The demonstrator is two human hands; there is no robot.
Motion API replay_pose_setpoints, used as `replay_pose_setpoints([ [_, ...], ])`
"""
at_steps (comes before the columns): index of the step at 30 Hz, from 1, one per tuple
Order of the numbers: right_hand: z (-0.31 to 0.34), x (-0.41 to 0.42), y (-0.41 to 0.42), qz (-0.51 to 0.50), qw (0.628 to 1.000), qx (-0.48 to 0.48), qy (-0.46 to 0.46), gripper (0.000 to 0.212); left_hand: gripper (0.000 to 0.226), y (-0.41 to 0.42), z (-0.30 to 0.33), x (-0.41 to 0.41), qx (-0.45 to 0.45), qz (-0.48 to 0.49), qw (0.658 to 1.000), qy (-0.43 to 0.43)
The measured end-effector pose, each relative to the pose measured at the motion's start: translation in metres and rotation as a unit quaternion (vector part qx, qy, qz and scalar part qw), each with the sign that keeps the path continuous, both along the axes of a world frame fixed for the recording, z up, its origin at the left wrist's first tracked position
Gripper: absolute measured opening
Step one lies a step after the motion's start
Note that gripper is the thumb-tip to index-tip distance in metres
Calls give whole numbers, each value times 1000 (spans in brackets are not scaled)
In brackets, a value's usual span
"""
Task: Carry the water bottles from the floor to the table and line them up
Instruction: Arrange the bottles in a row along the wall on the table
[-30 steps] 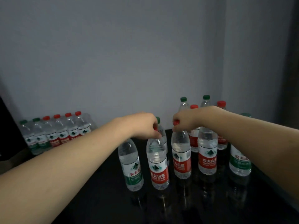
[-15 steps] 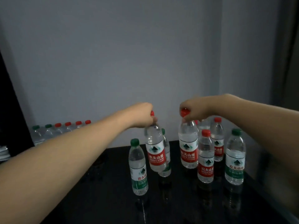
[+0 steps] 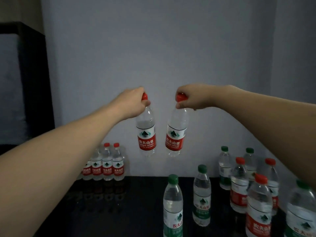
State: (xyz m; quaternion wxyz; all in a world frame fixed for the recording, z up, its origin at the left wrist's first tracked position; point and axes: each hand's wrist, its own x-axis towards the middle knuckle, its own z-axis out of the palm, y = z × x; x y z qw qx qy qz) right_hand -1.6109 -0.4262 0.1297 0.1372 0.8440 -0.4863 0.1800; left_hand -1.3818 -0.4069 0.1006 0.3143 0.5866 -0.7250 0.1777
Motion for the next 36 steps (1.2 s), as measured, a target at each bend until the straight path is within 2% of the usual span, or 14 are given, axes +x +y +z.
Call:
replay_pose_setpoints([
  [4,-27,53,-65,24,999,20,11,29,23,-53,-29,43,21,19,1000,4],
  [10,-111,127,-179,50,995,58,65,36,25,-153,-115,94,106,41,994,-2],
  [18,-204,176,-286,62,985,134,87,35,28,-267,-213,123,205,86,975,8],
  [28,-221,196,-334,75,980,109,150,38,24,-335,-228,132,194,113,974,7],
  [36,-226,213,-335,68,983,154,75,33,25,-336,-231,140,186,104,977,9],
])
